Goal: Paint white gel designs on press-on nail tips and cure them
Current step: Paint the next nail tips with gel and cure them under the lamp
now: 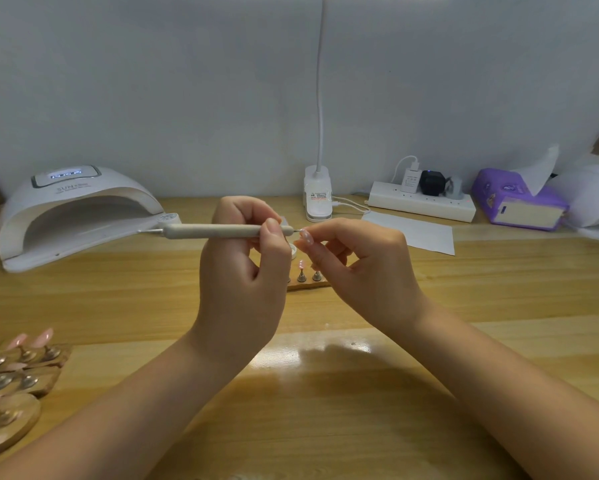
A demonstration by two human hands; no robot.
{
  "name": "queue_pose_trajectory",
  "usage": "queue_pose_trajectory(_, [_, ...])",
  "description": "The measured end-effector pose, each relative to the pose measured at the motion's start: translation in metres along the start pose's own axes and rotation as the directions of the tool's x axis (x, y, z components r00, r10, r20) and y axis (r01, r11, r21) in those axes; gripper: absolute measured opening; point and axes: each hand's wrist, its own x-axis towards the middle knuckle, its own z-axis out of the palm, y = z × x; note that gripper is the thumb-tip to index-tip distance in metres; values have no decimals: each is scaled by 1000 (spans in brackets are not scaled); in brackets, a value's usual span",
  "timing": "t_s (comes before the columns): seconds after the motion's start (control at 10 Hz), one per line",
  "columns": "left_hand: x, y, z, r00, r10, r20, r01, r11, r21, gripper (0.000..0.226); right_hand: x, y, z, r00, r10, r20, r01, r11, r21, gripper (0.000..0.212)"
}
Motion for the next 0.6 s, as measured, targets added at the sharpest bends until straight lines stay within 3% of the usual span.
queue_pose_trajectory(0.6, [0,-2,-1,1000,13,11,-12,999,-53,5,0,-1,0,1000,-2,-16,2,1000,-2,9])
